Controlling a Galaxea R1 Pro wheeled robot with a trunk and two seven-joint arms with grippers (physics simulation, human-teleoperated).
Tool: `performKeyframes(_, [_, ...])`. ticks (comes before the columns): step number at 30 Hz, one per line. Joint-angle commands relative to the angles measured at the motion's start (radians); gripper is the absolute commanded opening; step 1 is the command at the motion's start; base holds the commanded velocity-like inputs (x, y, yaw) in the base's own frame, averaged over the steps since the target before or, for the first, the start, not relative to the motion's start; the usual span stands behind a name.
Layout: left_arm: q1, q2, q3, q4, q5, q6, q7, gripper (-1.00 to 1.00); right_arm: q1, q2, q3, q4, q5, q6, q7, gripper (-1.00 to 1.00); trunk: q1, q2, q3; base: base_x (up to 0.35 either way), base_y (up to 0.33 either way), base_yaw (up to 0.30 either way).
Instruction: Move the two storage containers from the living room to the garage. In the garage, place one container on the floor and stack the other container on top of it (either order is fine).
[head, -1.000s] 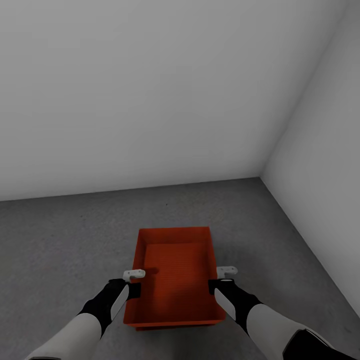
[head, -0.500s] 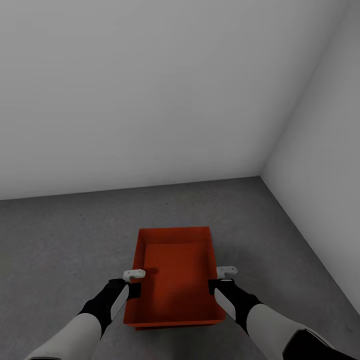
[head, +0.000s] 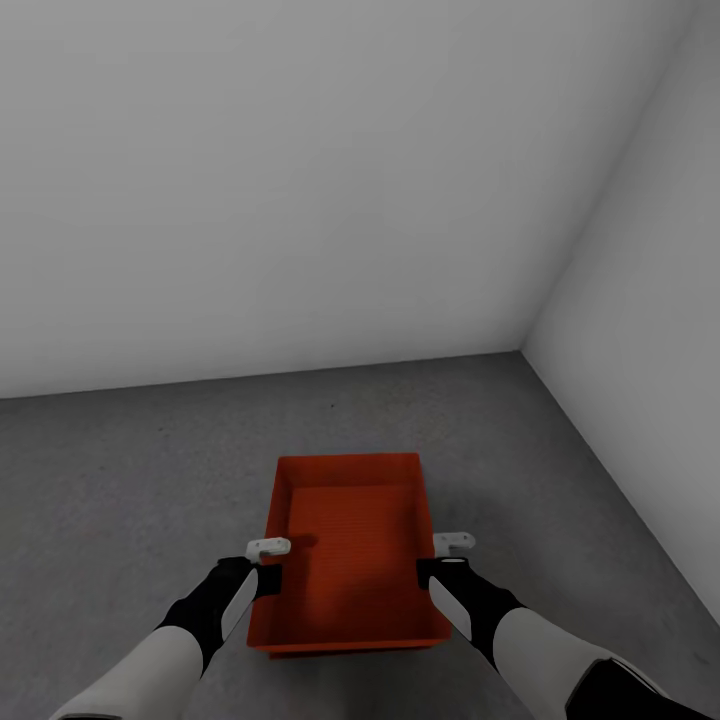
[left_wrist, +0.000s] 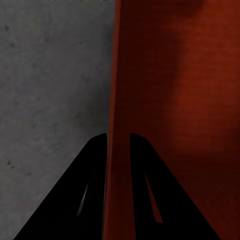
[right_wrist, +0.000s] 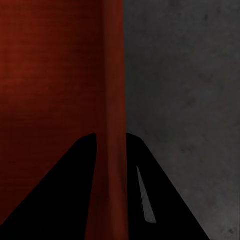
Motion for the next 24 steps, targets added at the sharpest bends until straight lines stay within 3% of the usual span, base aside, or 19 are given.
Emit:
performKeyframes(1, [0.001,0.002,0.022,0.004,-0.014,0.010,0.013,-1.00,-0.001,-0.022,-0.023,-0.003,0.029,-0.034,-0.056,-1.00,0.000,0.000,-0.001,0.000,0.000,0.000])
performKeyframes(24, [0.001,0.002,0.022,0.003,-0.015,0.010,0.018,-1.00,-0.001,-0.023,-0.022,-0.003,0.031,-0.032,-0.053,-1.00,0.000,0.000,-0.001,0.000,0.000,0.000])
